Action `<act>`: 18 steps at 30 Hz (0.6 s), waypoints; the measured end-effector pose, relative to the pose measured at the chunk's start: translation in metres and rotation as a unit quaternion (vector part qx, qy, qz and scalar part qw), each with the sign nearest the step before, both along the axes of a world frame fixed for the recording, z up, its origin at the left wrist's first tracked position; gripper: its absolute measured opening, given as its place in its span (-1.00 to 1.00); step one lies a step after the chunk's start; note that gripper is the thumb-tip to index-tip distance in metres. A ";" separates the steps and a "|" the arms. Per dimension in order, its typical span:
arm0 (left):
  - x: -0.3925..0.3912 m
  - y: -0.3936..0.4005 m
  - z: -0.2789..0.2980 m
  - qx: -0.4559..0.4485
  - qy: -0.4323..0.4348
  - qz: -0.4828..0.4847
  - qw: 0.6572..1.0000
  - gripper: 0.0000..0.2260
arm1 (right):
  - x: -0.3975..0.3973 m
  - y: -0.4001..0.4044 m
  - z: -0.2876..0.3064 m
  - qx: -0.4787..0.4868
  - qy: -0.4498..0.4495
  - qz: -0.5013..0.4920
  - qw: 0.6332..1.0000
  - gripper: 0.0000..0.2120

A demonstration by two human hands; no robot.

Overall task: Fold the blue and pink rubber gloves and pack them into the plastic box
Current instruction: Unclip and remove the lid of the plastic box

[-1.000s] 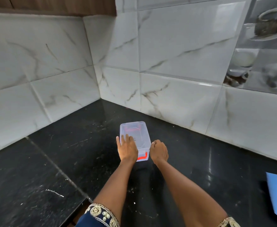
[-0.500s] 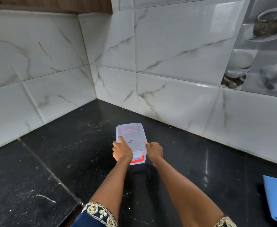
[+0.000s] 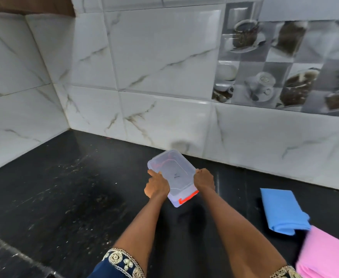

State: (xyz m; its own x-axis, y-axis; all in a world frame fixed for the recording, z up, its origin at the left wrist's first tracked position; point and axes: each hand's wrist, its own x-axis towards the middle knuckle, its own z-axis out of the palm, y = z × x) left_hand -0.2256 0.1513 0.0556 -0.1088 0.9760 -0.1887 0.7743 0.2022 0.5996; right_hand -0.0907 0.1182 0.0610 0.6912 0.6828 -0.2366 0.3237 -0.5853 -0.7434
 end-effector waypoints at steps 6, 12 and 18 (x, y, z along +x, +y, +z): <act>0.064 -0.034 0.002 -0.082 -0.124 -0.069 0.986 -0.73 | 0.068 -0.055 -0.002 -0.001 0.011 -0.109 0.994 -0.65; 0.093 -0.059 -0.002 -0.142 -0.279 -0.054 0.948 -0.66 | 0.104 -0.084 -0.005 -0.010 0.000 -0.128 0.992 -0.62; 0.105 -0.087 -0.018 -0.131 -0.290 -0.029 0.947 -0.68 | 0.117 -0.094 -0.012 -0.013 -0.027 -0.101 0.994 -0.64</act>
